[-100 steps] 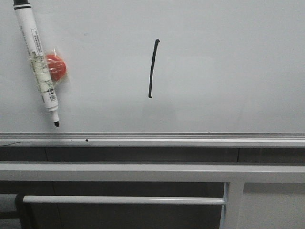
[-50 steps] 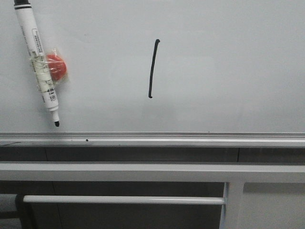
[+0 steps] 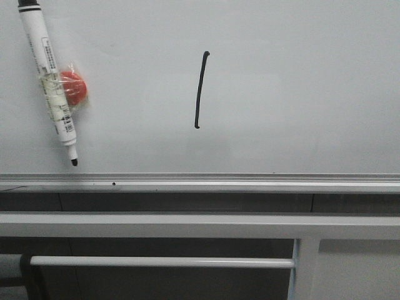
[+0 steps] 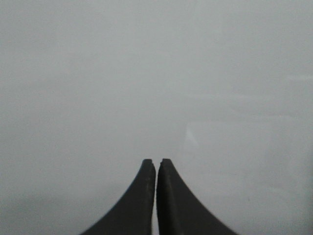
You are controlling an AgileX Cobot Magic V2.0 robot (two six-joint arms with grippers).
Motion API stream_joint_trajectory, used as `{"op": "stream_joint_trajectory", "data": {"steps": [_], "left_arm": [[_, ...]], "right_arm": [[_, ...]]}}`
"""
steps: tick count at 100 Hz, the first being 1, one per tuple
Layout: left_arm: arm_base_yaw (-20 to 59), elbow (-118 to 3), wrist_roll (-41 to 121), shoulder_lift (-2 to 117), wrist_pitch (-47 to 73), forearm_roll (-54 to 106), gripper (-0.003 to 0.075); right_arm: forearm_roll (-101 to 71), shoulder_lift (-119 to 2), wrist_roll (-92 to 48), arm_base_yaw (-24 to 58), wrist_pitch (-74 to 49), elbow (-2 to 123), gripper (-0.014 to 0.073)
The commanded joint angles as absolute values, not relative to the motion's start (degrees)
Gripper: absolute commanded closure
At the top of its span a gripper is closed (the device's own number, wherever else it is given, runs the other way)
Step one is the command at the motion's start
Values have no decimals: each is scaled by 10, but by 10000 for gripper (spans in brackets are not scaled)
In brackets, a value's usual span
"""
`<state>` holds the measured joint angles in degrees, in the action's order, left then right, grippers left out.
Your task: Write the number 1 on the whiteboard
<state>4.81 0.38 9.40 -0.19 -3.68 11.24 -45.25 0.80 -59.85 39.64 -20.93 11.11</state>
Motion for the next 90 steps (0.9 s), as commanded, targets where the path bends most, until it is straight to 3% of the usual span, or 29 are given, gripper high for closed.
{"op": "stream_joint_trajectory", "data": {"steps": [1,26,71,90], "left_arm": [[30,6,63,-10,-15,85,741],[-10,6,63,-16,151,51,741],[10,7,63,-16,140,103,741],[16,7,64,-16,149,36,741]], "right_arm": [[-466,3,-603,394,-178,126,657],[-466,3,-603,394,-178,126,657],[-466,3,-603,394,-178,126,657],[-466,3,-603,394,-178,126,657]]}}
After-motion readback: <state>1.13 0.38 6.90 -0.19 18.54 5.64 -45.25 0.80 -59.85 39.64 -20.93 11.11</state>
